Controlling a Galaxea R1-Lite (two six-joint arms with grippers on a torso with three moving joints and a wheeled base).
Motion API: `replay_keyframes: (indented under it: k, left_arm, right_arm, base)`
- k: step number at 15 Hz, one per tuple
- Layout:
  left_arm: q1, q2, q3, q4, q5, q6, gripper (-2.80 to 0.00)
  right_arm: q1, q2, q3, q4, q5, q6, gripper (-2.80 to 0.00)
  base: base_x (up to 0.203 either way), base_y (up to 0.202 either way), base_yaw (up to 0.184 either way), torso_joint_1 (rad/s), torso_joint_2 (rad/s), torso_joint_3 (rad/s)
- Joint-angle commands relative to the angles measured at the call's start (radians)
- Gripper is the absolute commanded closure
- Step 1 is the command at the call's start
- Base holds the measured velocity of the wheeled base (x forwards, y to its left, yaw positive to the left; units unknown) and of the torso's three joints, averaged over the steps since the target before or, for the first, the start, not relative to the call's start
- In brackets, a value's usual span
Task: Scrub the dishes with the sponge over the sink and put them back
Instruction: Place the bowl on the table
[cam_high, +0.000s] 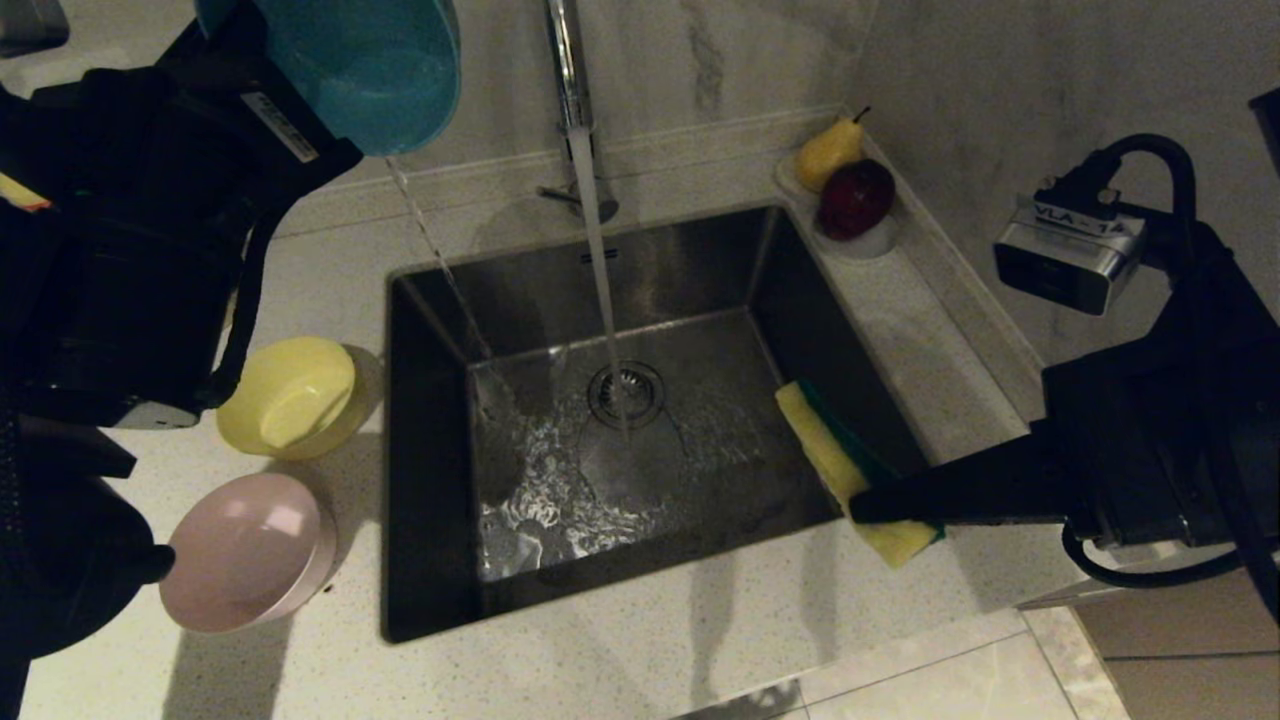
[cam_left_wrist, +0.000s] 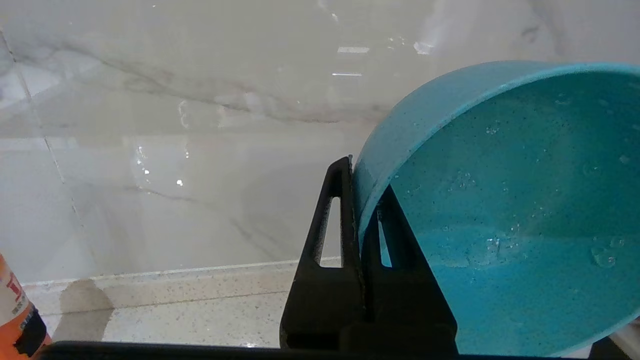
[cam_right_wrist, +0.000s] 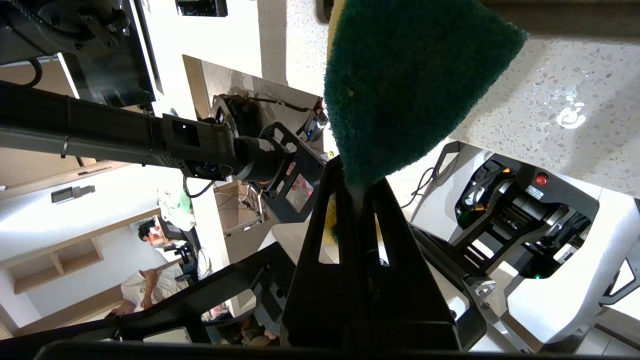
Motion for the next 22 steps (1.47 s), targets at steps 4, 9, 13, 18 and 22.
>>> replay_keyframes:
  k: [4,9,13,18,22]
  left_arm:
    - [0.052,0.006,0.013,0.144,0.062,-0.057,0.0]
    - [0.096,-0.055,-0.085,0.928,0.078,-0.313,0.0]
    - [0.164,-0.108,-0.394,1.607,-0.049,-0.595,0.0]
    - [0.37,-0.126,-0.778,2.26,-0.196,-0.804,0.0]
    - [0.654,-0.148,-0.818,2.366,-0.215,-0.84,0.0]
  right_arm:
    - [0.0,-0.011,-0.002,0.003,0.001,0.003,0.0]
    - [0.0,-0.056,0.007,0.008,0.0,0.008,0.0]
    - [-0.017,-0.086,0.038,0.013,-0.001,0.004,0.0]
    - [-0.07,-0.102,0.052,0.03,0.001,0.0,0.0]
    - [-0.072,-0.112,0.064,0.03,0.001,0.0,0.0]
  base:
    - [0.0,0.0,0.0,0.0,0.0,0.0]
    - [0.0,0.0,0.0,0.0,0.0,0.0]
    - [0.0,0.0,0.0,0.0,0.0,0.0]
    - [0.0,0.0,0.0,0.0,0.0,0.0]
    - [0.0,0.0,0.0,0.0,0.0,0.0]
